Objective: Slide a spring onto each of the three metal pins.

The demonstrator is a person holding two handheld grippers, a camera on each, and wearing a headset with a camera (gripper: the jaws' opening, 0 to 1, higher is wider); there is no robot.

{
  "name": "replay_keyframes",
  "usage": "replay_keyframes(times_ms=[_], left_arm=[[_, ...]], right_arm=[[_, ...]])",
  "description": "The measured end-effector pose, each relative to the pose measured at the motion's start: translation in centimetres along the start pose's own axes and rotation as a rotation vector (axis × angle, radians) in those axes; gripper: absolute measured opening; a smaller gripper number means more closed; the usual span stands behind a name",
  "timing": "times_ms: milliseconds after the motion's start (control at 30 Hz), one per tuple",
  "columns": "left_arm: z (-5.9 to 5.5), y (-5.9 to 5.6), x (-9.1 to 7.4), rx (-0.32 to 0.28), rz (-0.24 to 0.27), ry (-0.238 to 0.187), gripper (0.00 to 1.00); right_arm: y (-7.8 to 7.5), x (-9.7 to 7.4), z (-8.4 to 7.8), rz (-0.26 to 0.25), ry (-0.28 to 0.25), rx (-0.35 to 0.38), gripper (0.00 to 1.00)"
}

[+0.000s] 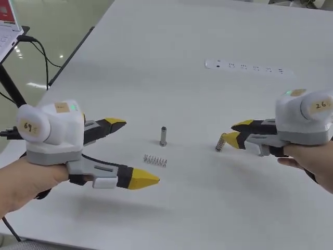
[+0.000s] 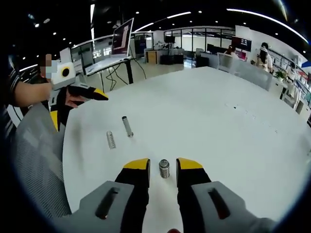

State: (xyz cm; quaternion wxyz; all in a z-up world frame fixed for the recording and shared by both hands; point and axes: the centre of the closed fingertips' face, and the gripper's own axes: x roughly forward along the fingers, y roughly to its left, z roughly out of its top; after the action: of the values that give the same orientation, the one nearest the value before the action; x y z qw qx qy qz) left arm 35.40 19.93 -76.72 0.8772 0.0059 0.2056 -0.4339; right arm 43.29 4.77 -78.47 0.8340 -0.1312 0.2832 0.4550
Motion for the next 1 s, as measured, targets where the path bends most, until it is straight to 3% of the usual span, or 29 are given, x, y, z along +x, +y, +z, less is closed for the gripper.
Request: replay_keyframes(times_ms=[167, 400, 633, 867, 1000], left_arm=[[0.0, 0.0, 0.1, 0.000, -0.003, 0.001, 0.97], [-0.1, -0.1, 0.1, 0.001, -0.007, 0.006, 0.98], [-0.1, -0.3, 0.3, 0.003, -0.012, 0.005, 0.98], [0.1, -0.1, 0.1, 0.007, -0.007, -0.004, 0.98], [-0.1, -0.1, 0.1, 0.008, -0.008, 0.001, 0.98]], right_arm=[[0.4, -1.0, 0.5, 0.009, -0.060, 0.087, 0.21], [1.1, -2.0, 0.4, -0.006, -0.078, 0.079, 0.20], [2.5, -2.4, 0.3, 0.032, -0.109, 0.114, 0.19], [3.4, -2.3, -0.8, 0.053, -0.074, 0.101, 0.18], [3.8, -2.1, -1.5, 0.065, -0.016, 0.052, 0.18]])
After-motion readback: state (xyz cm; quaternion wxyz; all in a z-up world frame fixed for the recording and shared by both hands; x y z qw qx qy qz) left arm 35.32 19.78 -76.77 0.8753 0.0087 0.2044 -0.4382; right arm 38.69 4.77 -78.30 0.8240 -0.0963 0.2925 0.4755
